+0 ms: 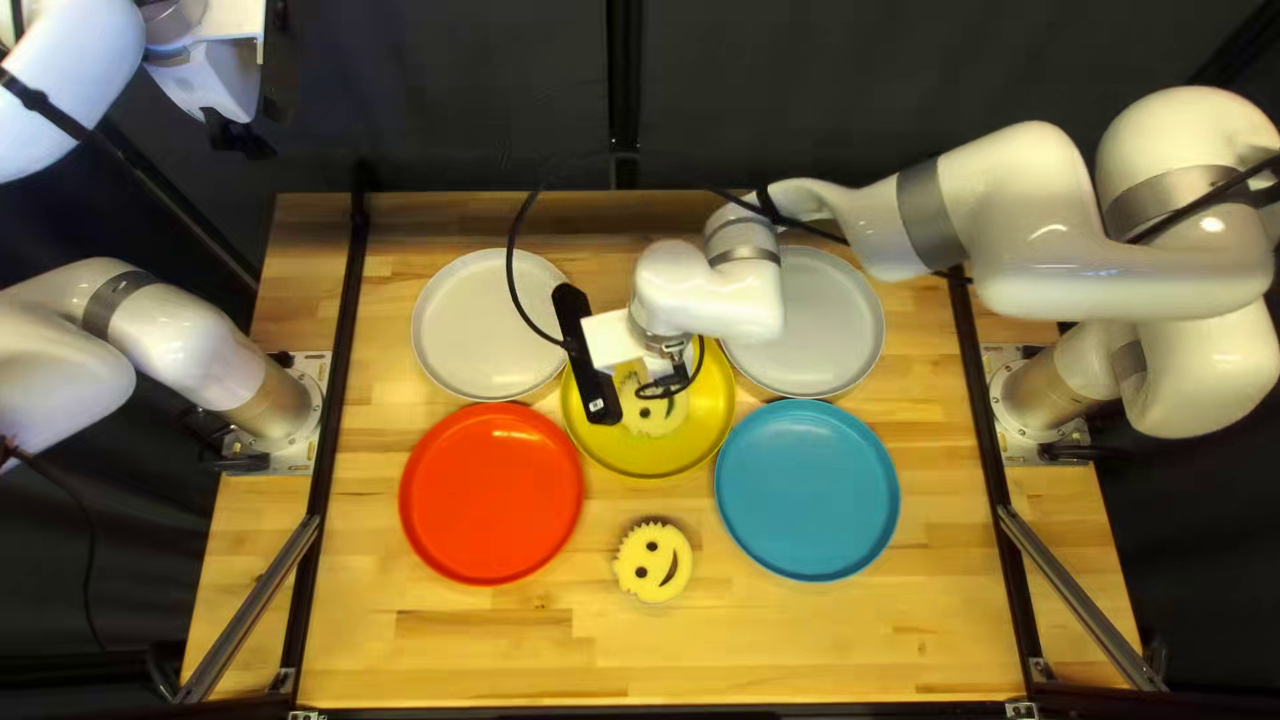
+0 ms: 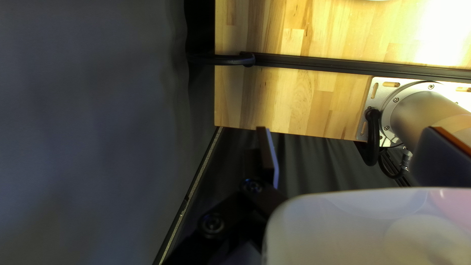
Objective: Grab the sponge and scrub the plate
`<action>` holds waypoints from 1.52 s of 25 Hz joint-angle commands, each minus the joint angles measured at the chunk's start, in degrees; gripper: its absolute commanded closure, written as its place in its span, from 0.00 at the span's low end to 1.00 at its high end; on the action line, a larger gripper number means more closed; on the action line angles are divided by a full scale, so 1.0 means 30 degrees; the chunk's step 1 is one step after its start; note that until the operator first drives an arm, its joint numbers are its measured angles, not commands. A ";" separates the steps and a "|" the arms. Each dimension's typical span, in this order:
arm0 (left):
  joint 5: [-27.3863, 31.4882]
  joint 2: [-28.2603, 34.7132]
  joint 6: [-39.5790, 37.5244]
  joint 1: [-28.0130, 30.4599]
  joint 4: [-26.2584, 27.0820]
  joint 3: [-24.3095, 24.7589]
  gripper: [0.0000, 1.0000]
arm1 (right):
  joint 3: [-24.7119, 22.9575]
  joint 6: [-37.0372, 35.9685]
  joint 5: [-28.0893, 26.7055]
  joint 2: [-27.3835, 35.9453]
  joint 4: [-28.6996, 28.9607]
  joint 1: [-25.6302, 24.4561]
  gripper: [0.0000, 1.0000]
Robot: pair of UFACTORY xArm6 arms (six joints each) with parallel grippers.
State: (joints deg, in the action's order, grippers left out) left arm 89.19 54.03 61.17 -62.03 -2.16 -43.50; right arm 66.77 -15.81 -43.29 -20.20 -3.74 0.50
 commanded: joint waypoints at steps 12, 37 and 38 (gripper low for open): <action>0.0000 0.0000 0.0000 0.0000 0.0000 0.0000 0.00 | 0.1305 -0.3115 -0.1486 0.0109 0.1317 -0.4276 1.00; 0.0000 0.0000 0.0000 0.0000 0.0000 0.0000 0.00 | 0.4258 -0.4676 -0.3264 -0.1815 0.2215 -0.8954 0.00; 0.0000 0.0000 0.0000 0.0000 0.0000 0.0000 0.00 | 0.3934 -0.4605 -0.3210 -0.1569 0.2204 -0.9052 0.00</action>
State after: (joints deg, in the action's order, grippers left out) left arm 89.19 54.03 61.17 -62.03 -2.16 -43.50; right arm 79.95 -30.22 -53.27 -25.98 3.06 -26.27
